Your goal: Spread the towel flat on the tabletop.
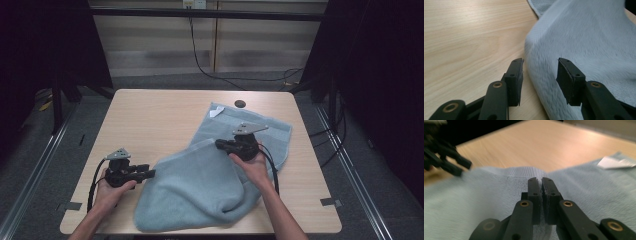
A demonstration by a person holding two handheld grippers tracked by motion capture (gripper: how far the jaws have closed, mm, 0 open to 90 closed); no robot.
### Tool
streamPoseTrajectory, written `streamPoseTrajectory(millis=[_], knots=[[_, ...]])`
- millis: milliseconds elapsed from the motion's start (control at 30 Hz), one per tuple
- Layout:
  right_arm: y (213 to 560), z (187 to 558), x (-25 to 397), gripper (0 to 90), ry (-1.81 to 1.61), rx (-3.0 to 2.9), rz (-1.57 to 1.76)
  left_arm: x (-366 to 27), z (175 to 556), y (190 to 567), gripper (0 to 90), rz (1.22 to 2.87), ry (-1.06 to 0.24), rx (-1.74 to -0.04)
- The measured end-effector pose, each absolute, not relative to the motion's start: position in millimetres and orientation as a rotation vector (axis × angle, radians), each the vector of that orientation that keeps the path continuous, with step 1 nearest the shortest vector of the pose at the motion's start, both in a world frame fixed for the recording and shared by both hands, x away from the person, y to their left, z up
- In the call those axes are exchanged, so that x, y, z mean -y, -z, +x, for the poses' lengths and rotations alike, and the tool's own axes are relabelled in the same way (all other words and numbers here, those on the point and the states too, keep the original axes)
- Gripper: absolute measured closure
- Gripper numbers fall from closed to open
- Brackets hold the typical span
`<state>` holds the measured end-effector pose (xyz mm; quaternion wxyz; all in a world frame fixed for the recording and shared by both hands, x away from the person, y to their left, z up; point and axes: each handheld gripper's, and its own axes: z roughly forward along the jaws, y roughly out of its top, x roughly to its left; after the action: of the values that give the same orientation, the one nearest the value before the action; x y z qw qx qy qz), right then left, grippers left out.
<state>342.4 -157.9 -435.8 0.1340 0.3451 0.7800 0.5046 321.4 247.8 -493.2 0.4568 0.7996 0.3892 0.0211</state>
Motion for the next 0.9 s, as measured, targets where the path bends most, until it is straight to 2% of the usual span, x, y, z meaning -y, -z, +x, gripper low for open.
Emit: streamPoseTrajectory(millis=[200,400,567,700,767,900], knots=[[401.7,318.2,191.6,86.9,-1.472,-2.163,0.993,-239.0,320.6,490.6,53.7,1.967,-0.043,-0.943],[401.1,299.3,229.8,87.1,-1.416,-2.130,1.083,-219.7,312.2,488.9,55.1,2.009,0.013,-0.848],[437.2,281.5,260.7,87.2,-1.232,-2.193,1.249,-200.5,302.9,490.7,59.9,2.071,0.048,-0.757],[461.2,272.0,271.3,87.2,-1.147,-2.240,1.319,-191.2,296.6,491.6,62.5,2.100,0.091,-0.693],[472.3,270.7,273.9,87.2,-1.116,-2.251,1.355,-185.0,289.5,491.7,63.6,2.120,0.161,-0.640],[491.6,272.0,274.9,87.2,-1.108,-2.271,1.394,-182.3,287.9,486.2,63.0,2.095,0.163,-0.613]])
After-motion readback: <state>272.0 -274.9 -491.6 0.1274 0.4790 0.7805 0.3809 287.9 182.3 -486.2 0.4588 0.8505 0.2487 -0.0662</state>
